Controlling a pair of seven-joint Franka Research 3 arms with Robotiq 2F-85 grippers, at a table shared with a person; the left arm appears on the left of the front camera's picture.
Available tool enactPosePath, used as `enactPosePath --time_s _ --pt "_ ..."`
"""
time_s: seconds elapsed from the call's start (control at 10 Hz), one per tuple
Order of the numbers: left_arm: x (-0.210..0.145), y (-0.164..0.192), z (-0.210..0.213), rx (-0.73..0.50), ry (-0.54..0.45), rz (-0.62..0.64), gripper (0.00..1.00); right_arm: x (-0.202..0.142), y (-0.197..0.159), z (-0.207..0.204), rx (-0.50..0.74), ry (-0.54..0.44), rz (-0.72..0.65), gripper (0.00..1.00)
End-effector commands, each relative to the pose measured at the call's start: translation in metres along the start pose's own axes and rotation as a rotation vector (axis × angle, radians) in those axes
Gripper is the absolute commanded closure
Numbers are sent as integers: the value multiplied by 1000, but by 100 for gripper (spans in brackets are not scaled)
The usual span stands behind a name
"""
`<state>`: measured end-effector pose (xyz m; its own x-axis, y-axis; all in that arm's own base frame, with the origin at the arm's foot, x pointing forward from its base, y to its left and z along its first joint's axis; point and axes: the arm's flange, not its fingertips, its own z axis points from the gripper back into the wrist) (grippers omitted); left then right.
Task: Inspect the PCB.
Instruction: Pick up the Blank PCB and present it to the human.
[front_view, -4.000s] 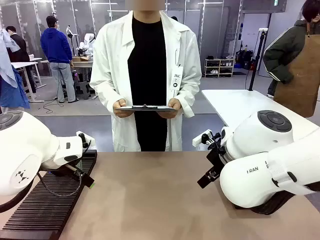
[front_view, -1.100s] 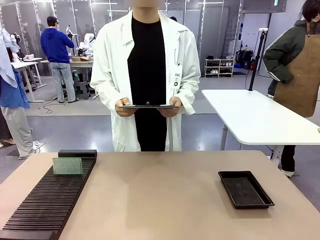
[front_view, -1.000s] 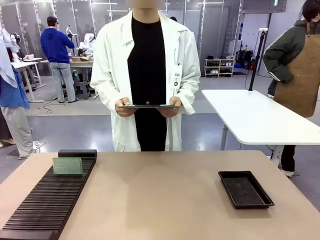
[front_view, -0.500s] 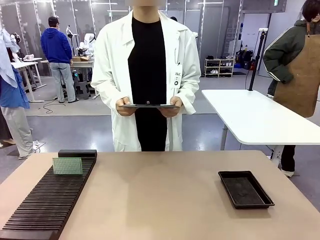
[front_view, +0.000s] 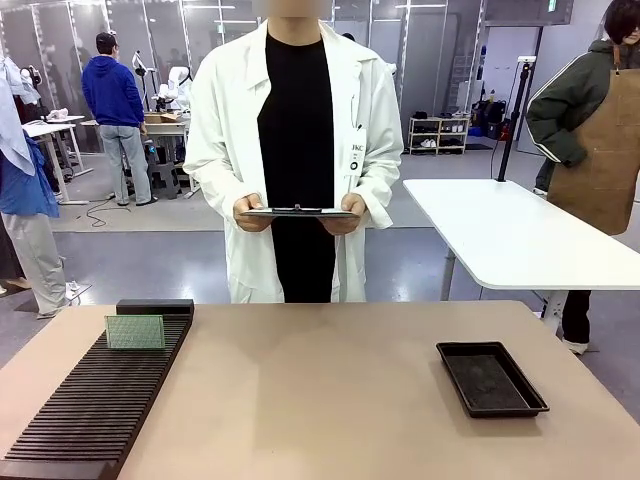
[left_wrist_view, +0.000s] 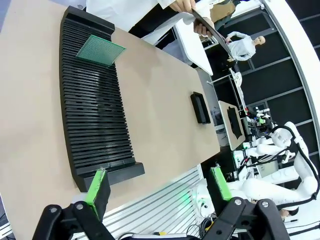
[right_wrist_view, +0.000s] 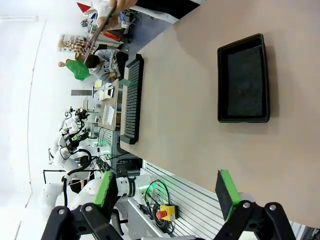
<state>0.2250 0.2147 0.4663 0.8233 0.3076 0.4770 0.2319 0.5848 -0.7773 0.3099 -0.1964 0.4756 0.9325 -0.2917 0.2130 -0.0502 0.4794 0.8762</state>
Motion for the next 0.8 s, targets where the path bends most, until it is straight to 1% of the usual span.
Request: enactPosePath --time_s 0.0,0.1,0.2,0.4,0.5,0.6,0.7 --pt "16 -27 -16 130 72 -144 0 -1 1 2 -9 9 -6 0" --pt "36 -49 -36 235 150 -235 0 -1 1 2 -9 9 -6 0" --pt "55 -67 -65 281 260 -345 0 -1 1 2 -9 9 -6 0" --pt "85 -86 -136 362 483 -534 0 -1 1 2 -9 9 -6 0" --pt "95 -89 -169 415 575 -629 0 -1 1 2 -9 9 -6 0" --pt "101 -90 -197 497 592 -728 0 -1 1 2 -9 9 -6 0" --pt "103 -92 -218 507 639 -794 0 -1 1 2 -9 9 -6 0"
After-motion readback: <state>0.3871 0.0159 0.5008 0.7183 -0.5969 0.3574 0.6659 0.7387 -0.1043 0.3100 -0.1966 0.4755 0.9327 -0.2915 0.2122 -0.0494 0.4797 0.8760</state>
